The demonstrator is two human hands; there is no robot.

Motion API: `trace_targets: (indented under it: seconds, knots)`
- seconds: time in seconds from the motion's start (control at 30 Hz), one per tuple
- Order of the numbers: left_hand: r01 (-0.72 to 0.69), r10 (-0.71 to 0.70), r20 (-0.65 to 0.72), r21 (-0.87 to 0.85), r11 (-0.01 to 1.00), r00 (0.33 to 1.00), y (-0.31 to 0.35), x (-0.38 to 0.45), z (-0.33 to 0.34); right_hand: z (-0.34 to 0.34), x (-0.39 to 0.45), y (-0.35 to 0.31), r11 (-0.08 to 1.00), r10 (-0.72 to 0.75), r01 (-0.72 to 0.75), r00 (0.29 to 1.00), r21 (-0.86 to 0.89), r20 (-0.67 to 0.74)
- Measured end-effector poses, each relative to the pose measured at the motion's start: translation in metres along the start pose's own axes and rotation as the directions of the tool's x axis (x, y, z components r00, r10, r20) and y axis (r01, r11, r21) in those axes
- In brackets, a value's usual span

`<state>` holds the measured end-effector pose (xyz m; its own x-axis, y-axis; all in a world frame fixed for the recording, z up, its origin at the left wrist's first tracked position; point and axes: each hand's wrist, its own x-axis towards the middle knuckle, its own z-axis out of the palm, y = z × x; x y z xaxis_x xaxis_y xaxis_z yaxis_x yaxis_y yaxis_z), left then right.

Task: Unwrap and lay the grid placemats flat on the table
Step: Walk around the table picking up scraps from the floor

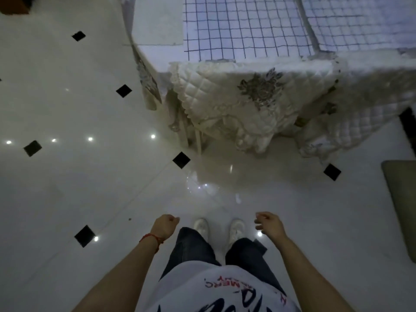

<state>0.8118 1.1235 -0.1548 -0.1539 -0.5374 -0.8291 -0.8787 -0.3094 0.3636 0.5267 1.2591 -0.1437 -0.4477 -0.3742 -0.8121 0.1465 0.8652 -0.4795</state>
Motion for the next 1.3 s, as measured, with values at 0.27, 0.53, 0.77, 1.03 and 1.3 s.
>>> trace_targets:
  seconds: [0.27, 0.53, 0.77, 1.03, 1.3]
  knots:
    - [-0.01, 0.008, 0.085, 0.025, 1.0, 0.996, 0.018, -0.004, 0.028, -0.047, -0.037, 0.08, 0.91, 0.234, -0.176, 0.965, 0.376, -0.114]
    - [-0.095, 0.074, 0.125, 0.173, 0.98, 0.989, 0.088, -0.011, 0.094, -0.096, -0.067, 0.17, 0.761, 0.334, -0.195, 0.936, 0.619, -0.116]
    - [-0.178, 0.144, 0.161, 0.226, 0.958, 0.977, 0.125, -0.028, 0.185, -0.148, -0.066, 0.243, 0.736, 0.35, -0.2, 0.93, 0.647, -0.111]
    - [-0.239, 0.185, 0.196, 0.304, 0.922, 0.963, 0.142, 0.016, 0.243, -0.165, -0.01, 0.271, 0.748, 0.352, -0.165, 0.92, 0.643, -0.174]
    - [-0.282, 0.201, 0.213, 0.487, 0.827, 0.956, 0.127, 0.172, 0.289, -0.122, 0.12, 0.29, 0.733, 0.351, -0.157, 0.921, 0.662, -0.171]
